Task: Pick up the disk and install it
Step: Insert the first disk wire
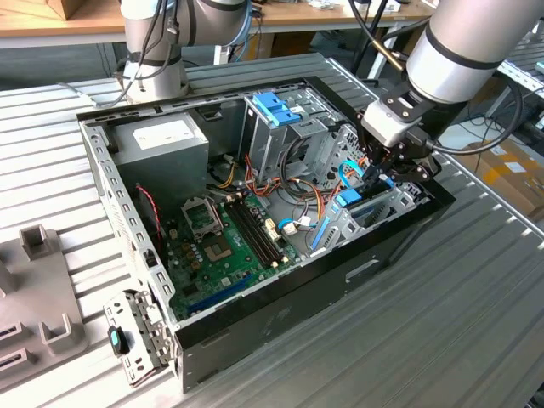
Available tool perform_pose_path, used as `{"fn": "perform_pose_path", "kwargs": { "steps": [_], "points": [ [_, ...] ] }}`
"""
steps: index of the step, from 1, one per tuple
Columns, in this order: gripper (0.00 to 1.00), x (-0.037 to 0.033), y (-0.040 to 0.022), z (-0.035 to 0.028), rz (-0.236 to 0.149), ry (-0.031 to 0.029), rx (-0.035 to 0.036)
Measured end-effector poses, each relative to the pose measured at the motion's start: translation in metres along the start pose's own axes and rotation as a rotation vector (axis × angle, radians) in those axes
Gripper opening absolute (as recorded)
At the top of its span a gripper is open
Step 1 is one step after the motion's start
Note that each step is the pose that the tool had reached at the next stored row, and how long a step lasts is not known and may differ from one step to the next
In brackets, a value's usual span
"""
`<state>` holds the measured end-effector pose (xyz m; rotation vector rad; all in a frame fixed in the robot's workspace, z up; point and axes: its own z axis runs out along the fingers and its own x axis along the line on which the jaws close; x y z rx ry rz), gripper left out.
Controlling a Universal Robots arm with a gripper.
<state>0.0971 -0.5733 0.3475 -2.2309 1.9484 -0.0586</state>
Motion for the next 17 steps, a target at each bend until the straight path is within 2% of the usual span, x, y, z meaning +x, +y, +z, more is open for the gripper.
{"fn": "perform_pose_path", "kwargs": {
  "steps": [11,14,15,17],
  "points": [
    [0.16,0.0003,0.0006,0.0034,0.0,0.0001,0.0],
    [0.16,0.0001,0.0003,0.0021,0.0,-0.0007,0.0001],
    [0.16,-0.0001,-0.0001,-0.0003,0.0,0.0,0.0],
    [0.16,0.0001,0.0,-0.0003,0.0,-0.0002,0.0001]
  ]
}}
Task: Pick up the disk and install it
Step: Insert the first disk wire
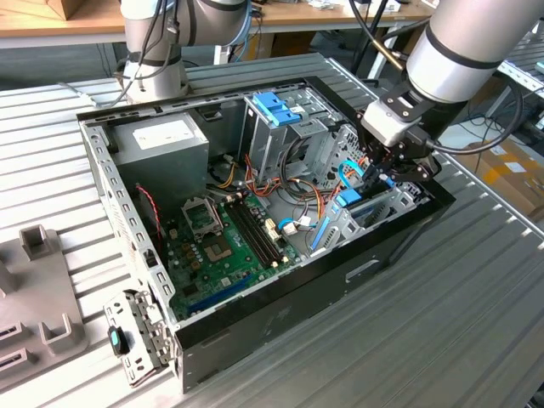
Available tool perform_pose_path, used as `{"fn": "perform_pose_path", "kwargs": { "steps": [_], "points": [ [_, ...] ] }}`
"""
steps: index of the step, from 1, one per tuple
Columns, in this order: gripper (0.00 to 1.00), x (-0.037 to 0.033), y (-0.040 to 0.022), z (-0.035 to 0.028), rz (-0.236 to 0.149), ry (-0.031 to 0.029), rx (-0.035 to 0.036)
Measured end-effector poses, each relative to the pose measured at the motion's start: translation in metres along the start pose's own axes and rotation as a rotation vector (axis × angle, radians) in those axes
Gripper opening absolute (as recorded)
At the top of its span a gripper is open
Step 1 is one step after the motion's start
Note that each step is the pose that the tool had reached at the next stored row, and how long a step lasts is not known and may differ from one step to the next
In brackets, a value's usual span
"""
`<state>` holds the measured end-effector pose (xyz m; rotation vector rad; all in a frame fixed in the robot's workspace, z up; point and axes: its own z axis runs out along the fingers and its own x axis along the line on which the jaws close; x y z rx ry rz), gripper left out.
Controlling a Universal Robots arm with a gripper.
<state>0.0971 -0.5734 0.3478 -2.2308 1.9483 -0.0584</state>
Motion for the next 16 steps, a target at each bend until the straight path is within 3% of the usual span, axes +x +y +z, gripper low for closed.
{"fn": "perform_pose_path", "kwargs": {
  "steps": [16],
  "points": [
    [0.16,0.0008,0.0006,0.0033,0.004,0.0009,0.0003]
  ]
}}
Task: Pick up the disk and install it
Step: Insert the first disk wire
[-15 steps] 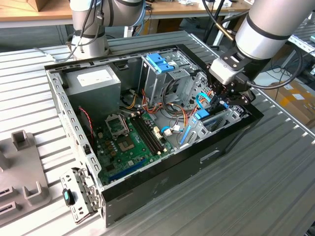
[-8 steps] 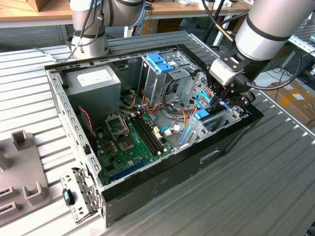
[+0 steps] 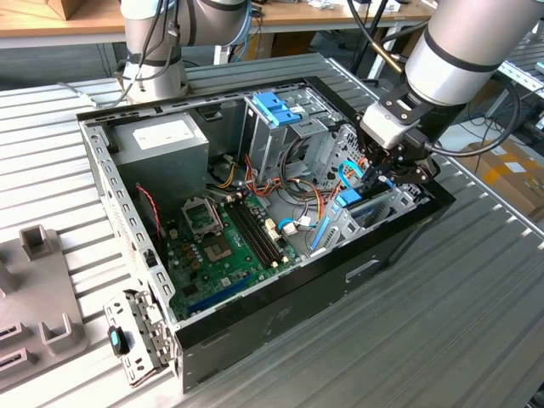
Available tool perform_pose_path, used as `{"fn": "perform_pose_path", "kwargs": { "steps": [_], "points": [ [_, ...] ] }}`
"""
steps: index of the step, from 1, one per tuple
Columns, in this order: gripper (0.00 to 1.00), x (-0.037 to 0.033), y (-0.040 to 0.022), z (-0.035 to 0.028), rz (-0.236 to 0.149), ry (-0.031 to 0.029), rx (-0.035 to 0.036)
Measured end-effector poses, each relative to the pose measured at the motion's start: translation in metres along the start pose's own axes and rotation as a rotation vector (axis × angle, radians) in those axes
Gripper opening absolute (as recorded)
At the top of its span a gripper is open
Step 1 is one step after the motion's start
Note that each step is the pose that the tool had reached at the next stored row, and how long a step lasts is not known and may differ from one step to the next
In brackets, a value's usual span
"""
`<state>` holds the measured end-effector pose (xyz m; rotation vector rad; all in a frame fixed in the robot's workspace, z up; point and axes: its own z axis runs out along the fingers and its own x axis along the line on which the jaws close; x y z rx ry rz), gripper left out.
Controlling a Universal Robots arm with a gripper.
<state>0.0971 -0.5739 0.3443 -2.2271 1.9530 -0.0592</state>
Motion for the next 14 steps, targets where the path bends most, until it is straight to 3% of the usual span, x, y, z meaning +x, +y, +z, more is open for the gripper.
{"fn": "perform_pose_path", "kwargs": {
  "steps": [6,14],
  "points": [
    [0.16,-0.0001,-0.0005,-0.0023,0.014,0.0038,0.0011],
    [0.16,-0.0005,0.001,-0.0032,0.014,0.0045,0.0058]
  ]
}}
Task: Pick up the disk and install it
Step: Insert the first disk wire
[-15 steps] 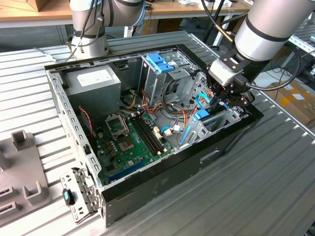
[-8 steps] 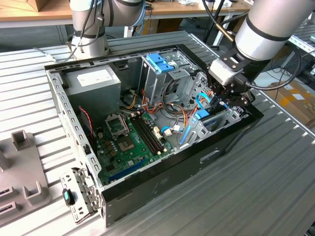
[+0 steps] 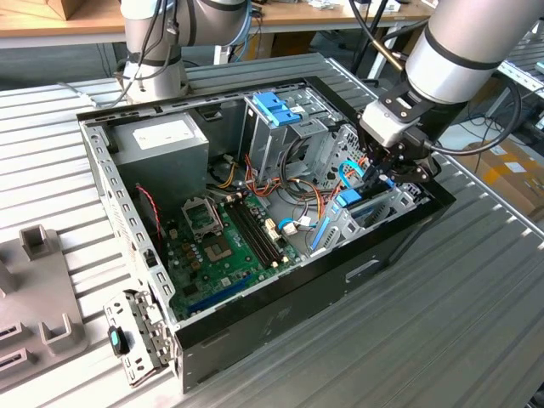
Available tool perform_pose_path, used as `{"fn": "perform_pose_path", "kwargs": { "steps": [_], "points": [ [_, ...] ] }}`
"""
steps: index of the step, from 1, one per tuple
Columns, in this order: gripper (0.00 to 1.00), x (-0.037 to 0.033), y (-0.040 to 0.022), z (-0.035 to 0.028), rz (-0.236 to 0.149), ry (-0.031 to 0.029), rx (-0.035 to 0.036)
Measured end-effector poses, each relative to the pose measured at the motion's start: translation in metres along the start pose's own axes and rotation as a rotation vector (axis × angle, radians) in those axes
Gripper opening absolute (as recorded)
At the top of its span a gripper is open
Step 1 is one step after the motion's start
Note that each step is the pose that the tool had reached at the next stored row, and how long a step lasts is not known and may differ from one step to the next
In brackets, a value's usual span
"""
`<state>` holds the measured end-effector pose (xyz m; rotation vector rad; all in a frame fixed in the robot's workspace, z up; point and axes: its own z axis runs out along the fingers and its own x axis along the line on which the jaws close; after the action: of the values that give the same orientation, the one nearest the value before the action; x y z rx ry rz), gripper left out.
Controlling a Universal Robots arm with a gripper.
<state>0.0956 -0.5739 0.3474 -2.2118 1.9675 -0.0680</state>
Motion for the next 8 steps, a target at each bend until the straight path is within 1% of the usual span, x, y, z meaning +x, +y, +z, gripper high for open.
{"fn": "perform_pose_path", "kwargs": {
  "steps": [8],
  "points": [
    [0.16,0.0001,0.0002,0.0013,0.0,-0.0003,0.0001]
  ]
}}
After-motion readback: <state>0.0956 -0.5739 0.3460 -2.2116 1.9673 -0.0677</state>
